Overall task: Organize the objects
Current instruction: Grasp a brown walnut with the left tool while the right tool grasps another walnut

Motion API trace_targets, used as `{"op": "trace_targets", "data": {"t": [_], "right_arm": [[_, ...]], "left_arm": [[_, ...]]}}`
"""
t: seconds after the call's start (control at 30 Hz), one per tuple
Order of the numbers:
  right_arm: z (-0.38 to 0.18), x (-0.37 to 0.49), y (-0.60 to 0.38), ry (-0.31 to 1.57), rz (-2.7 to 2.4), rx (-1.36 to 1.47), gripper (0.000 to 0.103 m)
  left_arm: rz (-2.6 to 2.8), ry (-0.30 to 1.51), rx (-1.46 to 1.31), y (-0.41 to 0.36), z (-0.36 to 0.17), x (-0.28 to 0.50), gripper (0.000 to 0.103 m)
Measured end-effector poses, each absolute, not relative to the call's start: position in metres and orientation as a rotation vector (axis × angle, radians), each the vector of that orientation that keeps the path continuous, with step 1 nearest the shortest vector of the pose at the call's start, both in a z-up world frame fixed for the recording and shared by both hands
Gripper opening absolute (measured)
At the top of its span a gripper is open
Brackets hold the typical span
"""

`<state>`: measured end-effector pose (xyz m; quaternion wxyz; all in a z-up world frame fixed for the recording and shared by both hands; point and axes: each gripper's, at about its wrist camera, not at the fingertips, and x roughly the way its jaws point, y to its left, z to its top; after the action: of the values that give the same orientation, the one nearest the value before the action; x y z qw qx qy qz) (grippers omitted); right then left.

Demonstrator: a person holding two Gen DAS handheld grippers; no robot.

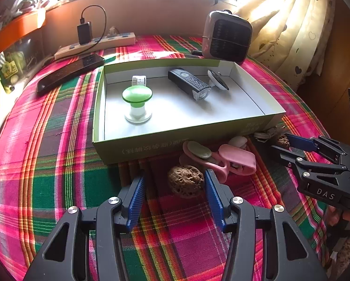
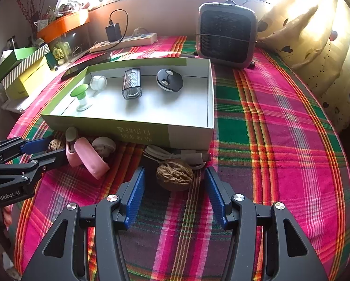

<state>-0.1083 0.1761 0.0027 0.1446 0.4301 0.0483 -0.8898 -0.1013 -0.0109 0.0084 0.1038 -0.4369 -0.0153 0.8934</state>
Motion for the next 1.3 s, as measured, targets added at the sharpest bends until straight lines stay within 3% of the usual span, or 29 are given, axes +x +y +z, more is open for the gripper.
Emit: {"op": "trace_targets", "data": {"t": [0.3, 0.6, 0.7, 1.3], "right_arm": [[0.0027, -0.1078, 0.1750, 0.134, -2.563, 1.238, 0.052], [0.0033, -0.1068, 0.1765, 0.129, -2.566, 1.235, 0.038], [0.0032, -0.1066, 0.1766, 0.126, -2.565, 1.234, 0.032], [0.0031, -0.1061, 0.1773, 0.126, -2.565, 1.233, 0.032]], "left_arm": [[2.649, -0.051, -1.287, -0.0109, 0.0088, -0.1020, 0.047], [2.668, -0.078, -1.294, -0.0169, 0.0096, -0.1026, 0.030], [2.669, -0.084, -1.293, -0.0169, 0.0096, -0.1022, 0.030], [2.670, -0.088, -1.290, -0.0169, 0.0098, -0.1016, 0.030]]}}
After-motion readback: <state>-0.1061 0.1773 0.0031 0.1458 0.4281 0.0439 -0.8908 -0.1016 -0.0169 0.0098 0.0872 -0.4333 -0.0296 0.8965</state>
